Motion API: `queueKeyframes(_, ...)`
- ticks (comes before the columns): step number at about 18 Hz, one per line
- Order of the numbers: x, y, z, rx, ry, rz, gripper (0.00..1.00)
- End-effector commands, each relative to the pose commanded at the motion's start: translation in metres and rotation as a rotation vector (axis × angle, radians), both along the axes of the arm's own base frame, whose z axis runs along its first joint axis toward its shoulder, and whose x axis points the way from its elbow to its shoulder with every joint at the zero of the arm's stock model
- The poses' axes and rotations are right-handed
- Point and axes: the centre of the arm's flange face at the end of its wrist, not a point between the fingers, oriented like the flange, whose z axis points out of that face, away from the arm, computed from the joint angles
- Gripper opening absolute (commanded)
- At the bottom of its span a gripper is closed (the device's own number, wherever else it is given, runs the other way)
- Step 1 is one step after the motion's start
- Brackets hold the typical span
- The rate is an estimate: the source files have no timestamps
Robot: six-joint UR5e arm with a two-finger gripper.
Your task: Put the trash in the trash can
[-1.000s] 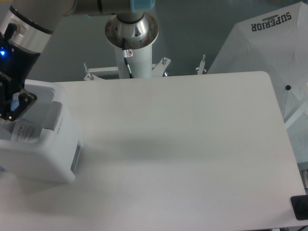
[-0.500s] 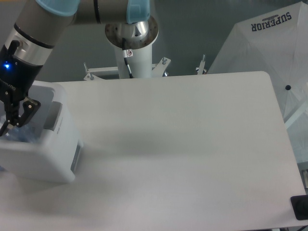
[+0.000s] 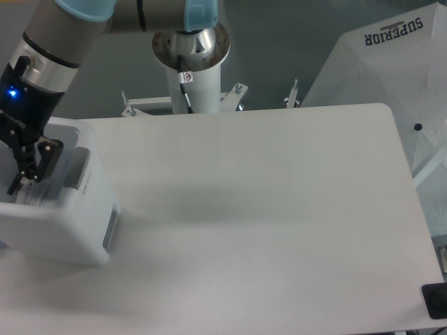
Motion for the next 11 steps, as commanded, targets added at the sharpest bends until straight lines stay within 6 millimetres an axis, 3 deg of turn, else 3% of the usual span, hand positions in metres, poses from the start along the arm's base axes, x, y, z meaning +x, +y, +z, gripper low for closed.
queueKeyframes(5, -0.069, -0.021, -0.004, -0.005, 0.004, 0.110, 1.00)
queueKeyframes(9, -0.115, -0.050, -0.034, -0.030, 0.045, 0.133, 1.00)
queueKeyframes(11, -0.147, -0.073, -0.053, -0.045, 0.073, 0.152, 1.00)
